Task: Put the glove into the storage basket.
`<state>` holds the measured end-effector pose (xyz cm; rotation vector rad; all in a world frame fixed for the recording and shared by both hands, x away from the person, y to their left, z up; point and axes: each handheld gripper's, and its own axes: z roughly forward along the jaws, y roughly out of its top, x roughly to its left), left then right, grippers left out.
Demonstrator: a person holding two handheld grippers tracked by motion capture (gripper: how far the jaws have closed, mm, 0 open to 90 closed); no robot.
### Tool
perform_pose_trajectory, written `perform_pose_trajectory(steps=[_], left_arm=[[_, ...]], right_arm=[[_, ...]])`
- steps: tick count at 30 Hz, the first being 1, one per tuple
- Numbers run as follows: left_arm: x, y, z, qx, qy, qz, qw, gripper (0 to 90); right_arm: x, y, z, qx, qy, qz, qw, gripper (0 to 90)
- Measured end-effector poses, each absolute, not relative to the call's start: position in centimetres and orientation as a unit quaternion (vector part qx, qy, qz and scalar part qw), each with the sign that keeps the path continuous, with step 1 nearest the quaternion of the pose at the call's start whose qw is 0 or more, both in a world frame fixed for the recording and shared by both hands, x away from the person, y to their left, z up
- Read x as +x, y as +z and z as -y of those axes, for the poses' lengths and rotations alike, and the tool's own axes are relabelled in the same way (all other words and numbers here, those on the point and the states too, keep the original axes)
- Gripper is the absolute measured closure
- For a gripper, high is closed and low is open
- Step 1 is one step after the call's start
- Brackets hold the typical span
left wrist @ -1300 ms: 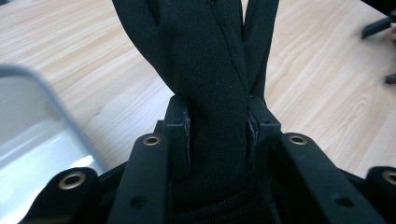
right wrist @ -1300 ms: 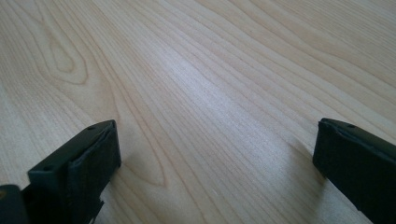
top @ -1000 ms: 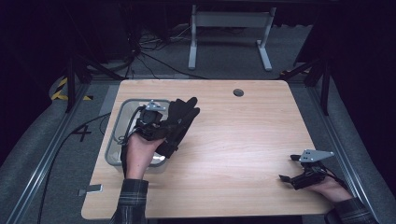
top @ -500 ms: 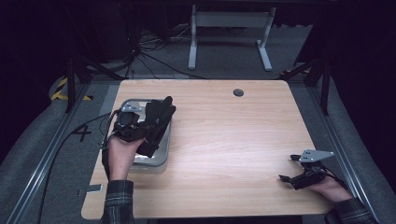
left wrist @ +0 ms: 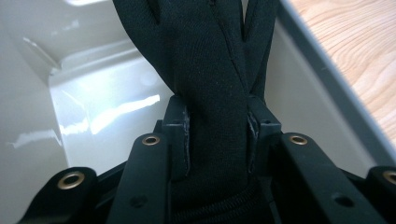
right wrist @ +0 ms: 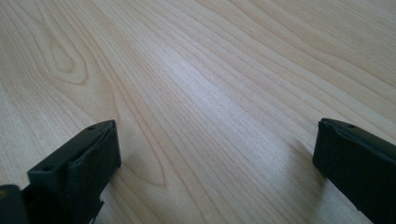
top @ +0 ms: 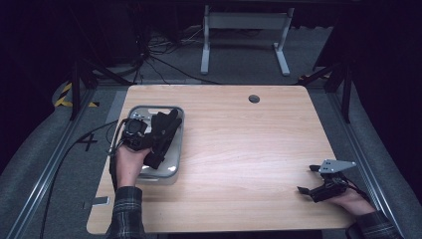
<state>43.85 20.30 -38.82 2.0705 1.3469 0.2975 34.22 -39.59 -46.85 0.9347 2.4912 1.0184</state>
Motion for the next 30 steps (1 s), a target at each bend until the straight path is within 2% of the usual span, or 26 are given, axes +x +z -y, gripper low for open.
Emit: perform_pose_trajectory(steps=[9, 14, 16, 17, 19, 21, 30], left_arm=[[44.7, -40.1, -20.0, 0.791, 0.096, -0.523, 0.303, 66.3], [44.9, -40.4, -19.9, 0.797, 0.096, -0.520, 0.292, 62.1], [45.0, -40.6, -19.8, 0.797, 0.102, -0.526, 0.280, 56.1], [45.1, -40.6, -19.9, 0.796, 0.107, -0.527, 0.276, 50.3], [45.1, -40.7, -20.1, 0.793, 0.105, -0.530, 0.281, 46.4], [45.0, -40.6, -20.2, 0.791, 0.112, -0.530, 0.285, 38.4], [44.0, -39.0, -19.9, 0.784, 0.131, -0.518, 0.315, 22.7]], right_arm=[[34.2, -46.9, 39.6, 0.325, 0.354, -0.865, 0.146, 1.3], [34.2, -46.9, 39.6, 0.325, 0.354, -0.865, 0.146, 1.4], [34.2, -46.9, 39.6, 0.325, 0.354, -0.865, 0.146, 1.4], [34.2, -46.9, 39.6, 0.325, 0.354, -0.865, 0.146, 1.4], [34.2, -46.9, 39.6, 0.325, 0.354, -0.865, 0.146, 1.4], [34.2, -46.9, 39.6, 0.324, 0.354, -0.865, 0.146, 1.4], [34.2, -46.9, 39.6, 0.325, 0.354, -0.865, 0.146, 1.4]])
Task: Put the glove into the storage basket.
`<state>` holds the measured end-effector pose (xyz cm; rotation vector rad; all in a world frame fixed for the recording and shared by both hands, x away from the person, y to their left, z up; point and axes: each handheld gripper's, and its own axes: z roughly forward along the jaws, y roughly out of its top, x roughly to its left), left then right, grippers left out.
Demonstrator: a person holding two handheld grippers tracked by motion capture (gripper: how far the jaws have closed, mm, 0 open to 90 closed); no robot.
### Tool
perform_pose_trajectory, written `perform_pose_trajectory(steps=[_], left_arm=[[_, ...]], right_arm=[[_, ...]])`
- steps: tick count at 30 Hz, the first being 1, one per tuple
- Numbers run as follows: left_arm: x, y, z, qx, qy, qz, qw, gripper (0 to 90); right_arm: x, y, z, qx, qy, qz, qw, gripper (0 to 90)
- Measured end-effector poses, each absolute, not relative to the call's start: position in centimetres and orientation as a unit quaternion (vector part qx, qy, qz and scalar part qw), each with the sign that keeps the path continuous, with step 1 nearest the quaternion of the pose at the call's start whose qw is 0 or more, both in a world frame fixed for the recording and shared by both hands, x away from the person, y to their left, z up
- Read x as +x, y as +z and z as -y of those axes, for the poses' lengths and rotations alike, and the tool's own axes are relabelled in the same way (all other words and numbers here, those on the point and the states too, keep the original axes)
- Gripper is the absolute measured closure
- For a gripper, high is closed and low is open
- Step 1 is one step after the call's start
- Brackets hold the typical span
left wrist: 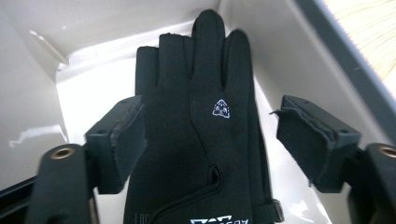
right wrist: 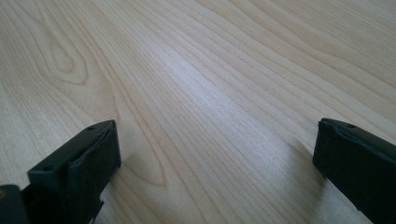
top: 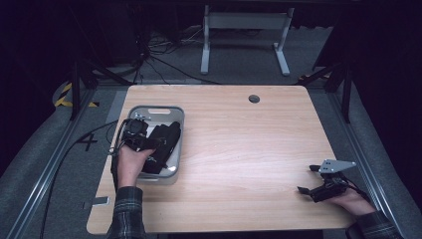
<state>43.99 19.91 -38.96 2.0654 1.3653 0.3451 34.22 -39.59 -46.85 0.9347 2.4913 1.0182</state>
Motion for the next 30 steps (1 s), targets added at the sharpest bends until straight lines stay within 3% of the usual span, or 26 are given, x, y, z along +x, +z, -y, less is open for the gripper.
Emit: perform_pose_trajectory(steps=[6, 30], left_arm=[[43.3, -37.8, -18.5, 0.787, 0.136, -0.501, 0.335, 16.5], [40.9, -36.0, -9.5, 0.813, 0.122, -0.411, 0.393, 15.7]], right_arm=[[34.2, -46.9, 39.6, 0.324, 0.353, -0.865, 0.146, 1.3], [34.2, -46.9, 39.6, 0.324, 0.353, -0.865, 0.146, 1.3]])
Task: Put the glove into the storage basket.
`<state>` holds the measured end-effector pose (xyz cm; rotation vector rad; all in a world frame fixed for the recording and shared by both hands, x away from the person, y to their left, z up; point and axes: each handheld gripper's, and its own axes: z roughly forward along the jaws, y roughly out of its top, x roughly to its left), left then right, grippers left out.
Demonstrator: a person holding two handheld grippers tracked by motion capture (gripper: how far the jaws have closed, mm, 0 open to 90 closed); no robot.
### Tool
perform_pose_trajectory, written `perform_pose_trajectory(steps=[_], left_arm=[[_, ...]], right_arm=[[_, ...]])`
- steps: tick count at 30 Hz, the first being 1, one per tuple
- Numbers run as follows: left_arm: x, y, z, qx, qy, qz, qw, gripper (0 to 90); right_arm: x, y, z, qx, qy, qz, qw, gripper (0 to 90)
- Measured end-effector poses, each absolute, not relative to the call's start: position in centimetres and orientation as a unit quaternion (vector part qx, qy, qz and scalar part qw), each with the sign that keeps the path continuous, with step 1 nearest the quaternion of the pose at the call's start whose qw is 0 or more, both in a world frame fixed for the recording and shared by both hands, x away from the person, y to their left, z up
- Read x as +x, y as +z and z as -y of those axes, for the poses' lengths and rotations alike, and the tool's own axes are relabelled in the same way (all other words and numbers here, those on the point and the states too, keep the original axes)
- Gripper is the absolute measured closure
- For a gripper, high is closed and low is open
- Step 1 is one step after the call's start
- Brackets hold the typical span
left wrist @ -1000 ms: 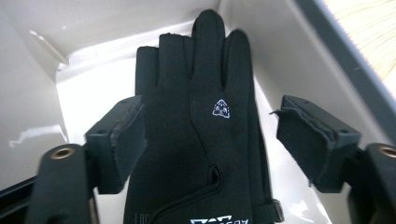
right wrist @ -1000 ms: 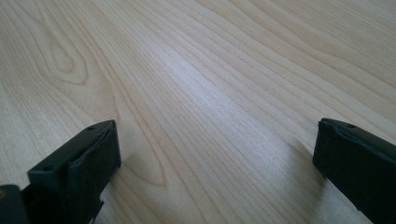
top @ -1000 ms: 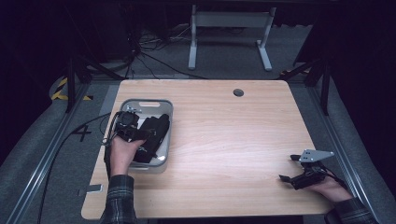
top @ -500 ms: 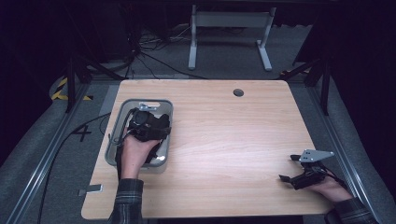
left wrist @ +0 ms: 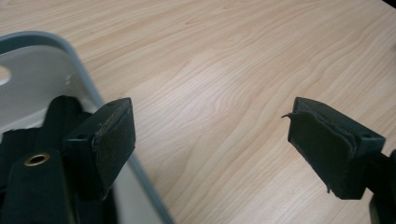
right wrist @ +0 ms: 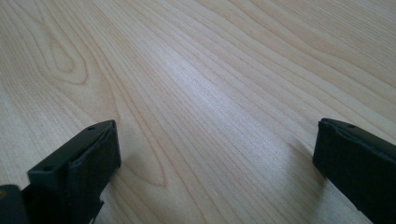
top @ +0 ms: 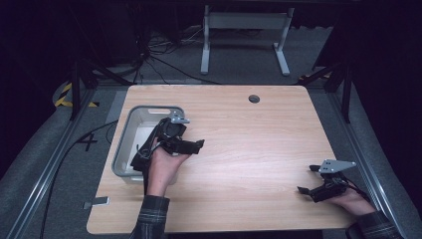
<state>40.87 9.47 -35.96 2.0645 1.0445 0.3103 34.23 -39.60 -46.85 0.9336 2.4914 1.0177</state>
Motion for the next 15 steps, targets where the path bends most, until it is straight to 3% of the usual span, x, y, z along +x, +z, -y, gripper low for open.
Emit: perform_pose_trajectory(steps=[15], left_arm=[[39.1, -38.2, -4.6, 0.832, 0.092, -0.374, 0.399, 15.8]], right_arm=[[34.2, -46.9, 39.6, 0.325, 0.354, -0.865, 0.146, 1.3]])
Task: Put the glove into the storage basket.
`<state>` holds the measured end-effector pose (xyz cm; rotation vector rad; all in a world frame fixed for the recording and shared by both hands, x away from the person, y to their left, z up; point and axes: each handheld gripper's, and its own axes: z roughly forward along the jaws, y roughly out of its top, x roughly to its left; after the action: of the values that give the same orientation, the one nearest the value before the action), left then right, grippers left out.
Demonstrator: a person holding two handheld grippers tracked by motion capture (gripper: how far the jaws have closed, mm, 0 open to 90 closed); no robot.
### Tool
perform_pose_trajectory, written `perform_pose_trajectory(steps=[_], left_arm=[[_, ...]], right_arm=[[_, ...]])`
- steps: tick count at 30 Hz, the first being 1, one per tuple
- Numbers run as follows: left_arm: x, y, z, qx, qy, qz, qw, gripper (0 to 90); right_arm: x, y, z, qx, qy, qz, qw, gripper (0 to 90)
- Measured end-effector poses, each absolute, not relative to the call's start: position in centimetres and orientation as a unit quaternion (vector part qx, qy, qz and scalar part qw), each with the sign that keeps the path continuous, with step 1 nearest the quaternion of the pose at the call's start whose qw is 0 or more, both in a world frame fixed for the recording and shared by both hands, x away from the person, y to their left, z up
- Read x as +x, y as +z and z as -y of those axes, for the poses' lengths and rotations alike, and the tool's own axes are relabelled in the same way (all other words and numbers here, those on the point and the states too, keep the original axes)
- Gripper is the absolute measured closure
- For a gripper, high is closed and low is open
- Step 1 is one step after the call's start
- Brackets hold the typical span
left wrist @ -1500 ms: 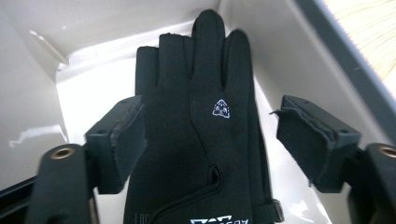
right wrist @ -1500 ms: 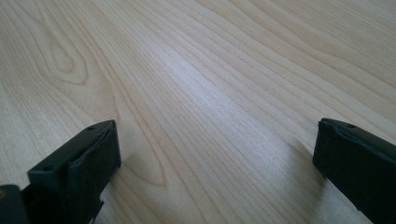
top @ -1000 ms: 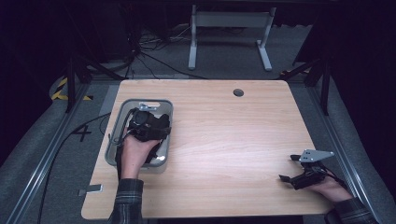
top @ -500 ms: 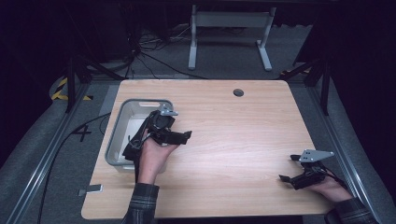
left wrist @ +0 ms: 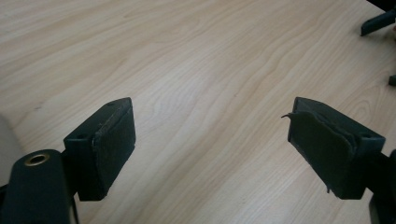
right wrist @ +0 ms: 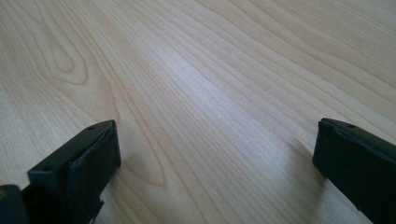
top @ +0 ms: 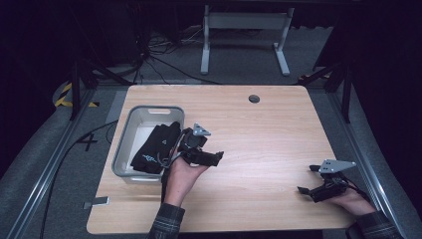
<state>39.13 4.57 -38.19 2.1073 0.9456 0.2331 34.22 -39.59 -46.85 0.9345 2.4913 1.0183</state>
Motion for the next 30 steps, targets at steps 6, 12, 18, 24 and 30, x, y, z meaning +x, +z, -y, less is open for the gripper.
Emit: perform_pose_trajectory(steps=[6, 12, 18, 24, 30], left_arm=[[38.4, -39.4, -2.9, 0.841, 0.086, -0.359, 0.396, 15.8], [37.5, -41.1, -1.5, 0.844, 0.091, -0.351, 0.395, 15.1], [36.7, -42.4, -0.6, 0.850, 0.086, -0.344, 0.389, 15.1], [36.1, -43.7, 0.2, 0.857, 0.074, -0.339, 0.382, 12.7], [35.1, -45.5, 1.3, 0.869, 0.069, -0.331, 0.361, 10.5]], right_arm=[[34.2, -46.9, 39.6, 0.324, 0.354, -0.865, 0.146, 1.3], [34.2, -46.9, 39.6, 0.324, 0.354, -0.865, 0.146, 1.3], [34.2, -46.9, 39.6, 0.324, 0.354, -0.865, 0.146, 1.3], [34.2, -46.9, 39.6, 0.323, 0.354, -0.866, 0.145, 1.3], [34.2, -46.9, 39.6, 0.322, 0.354, -0.866, 0.145, 1.3]])
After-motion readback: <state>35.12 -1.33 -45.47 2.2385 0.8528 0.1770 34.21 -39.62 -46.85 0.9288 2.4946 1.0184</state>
